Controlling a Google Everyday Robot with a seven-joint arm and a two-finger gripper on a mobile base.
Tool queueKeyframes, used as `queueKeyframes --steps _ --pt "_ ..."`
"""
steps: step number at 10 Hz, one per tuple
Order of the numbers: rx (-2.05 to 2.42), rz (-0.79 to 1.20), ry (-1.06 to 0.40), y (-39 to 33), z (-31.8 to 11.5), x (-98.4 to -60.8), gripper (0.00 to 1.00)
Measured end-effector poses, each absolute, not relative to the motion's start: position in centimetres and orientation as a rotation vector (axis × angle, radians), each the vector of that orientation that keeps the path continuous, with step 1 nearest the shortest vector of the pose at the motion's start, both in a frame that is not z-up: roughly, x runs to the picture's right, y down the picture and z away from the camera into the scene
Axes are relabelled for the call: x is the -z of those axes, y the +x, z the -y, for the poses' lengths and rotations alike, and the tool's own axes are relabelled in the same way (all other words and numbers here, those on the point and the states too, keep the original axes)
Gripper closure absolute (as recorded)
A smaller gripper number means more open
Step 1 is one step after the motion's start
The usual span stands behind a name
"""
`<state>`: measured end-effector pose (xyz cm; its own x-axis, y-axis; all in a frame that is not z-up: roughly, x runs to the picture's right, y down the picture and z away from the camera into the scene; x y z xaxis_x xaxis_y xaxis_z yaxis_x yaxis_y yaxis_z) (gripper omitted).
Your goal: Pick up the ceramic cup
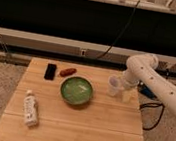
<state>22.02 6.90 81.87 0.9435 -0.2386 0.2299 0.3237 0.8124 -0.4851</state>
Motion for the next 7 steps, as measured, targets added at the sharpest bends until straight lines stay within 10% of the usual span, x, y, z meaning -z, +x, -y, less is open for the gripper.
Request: queueKeyframes --steps 7 --pt "0.319 0.182 -0.575 21.2 -9.4 -85.0 0.20"
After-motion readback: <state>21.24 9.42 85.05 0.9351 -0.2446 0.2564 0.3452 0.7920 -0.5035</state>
